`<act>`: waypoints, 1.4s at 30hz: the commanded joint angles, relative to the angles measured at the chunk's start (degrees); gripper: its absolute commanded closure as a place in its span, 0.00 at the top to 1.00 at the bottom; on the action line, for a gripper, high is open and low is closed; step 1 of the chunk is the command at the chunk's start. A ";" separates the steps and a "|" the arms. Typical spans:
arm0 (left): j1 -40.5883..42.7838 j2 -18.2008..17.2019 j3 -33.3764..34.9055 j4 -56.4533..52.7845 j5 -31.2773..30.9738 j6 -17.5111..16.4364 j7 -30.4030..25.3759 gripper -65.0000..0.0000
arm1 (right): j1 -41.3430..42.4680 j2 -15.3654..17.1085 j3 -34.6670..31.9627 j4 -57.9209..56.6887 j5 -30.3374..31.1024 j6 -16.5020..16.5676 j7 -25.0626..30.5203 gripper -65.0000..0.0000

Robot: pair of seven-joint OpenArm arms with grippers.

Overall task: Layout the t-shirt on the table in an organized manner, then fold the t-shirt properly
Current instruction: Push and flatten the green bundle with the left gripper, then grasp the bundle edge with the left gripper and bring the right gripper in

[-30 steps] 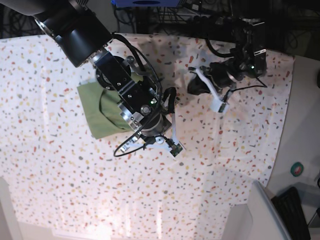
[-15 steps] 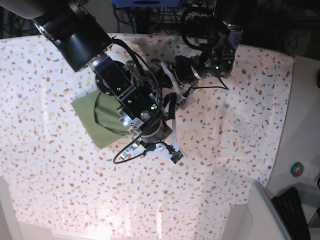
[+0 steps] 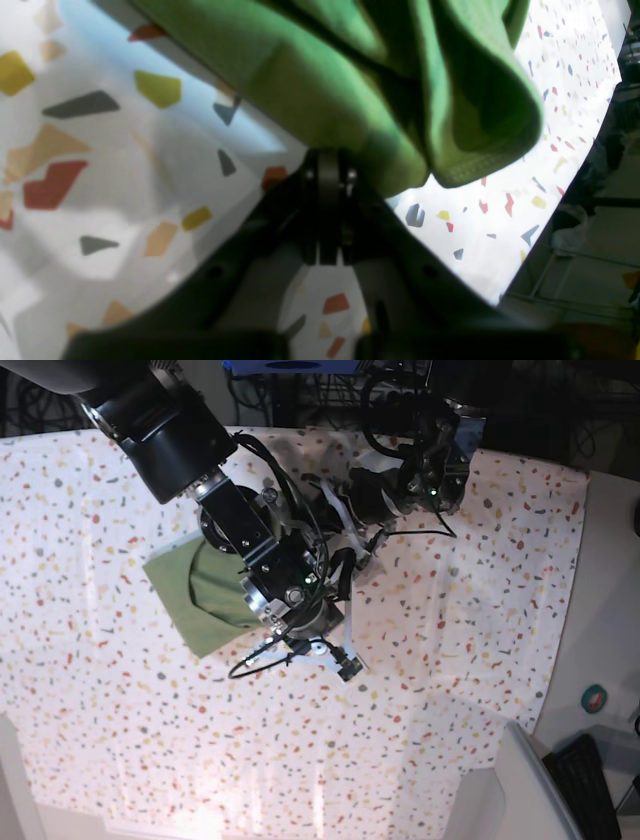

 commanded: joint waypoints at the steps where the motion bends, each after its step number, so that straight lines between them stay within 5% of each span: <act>1: -0.18 -0.38 -0.06 0.56 0.95 0.44 1.41 0.00 | 0.92 -0.64 0.09 1.21 -0.30 -0.14 1.12 0.00; 6: 1.84 -2.14 -1.65 5.13 0.95 0.44 1.59 0.00 | 0.04 -1.17 0.17 1.03 -0.30 -0.14 0.94 0.00; 12: 6.59 -4.95 -8.15 12.16 1.39 0.44 4.84 0.00 | -2.15 -0.81 0.35 10.35 -0.48 0.22 1.21 0.31; 17: 9.49 -7.24 -11.49 16.12 0.95 0.44 5.37 0.00 | -5.05 6.04 3.16 22.92 -0.65 -0.05 2.26 0.29; 22: 9.49 -7.15 -13.51 16.03 0.95 0.44 5.37 0.00 | -11.30 8.50 5.10 26.35 -0.65 -0.05 -3.89 0.34; 28: 8.78 -6.89 -13.69 15.94 0.86 0.44 5.46 0.00 | -17.10 7.98 5.10 23.89 -0.65 -0.22 -0.02 0.37; 36: 8.26 -6.89 -13.43 15.94 0.86 0.44 5.55 0.00 | -18.68 7.54 0.09 21.60 -0.74 -9.54 -0.11 0.39; 42: 8.43 -7.06 -13.69 15.86 0.86 0.44 5.55 0.00 | -19.03 7.54 -0.88 21.25 -0.74 -10.42 0.06 0.39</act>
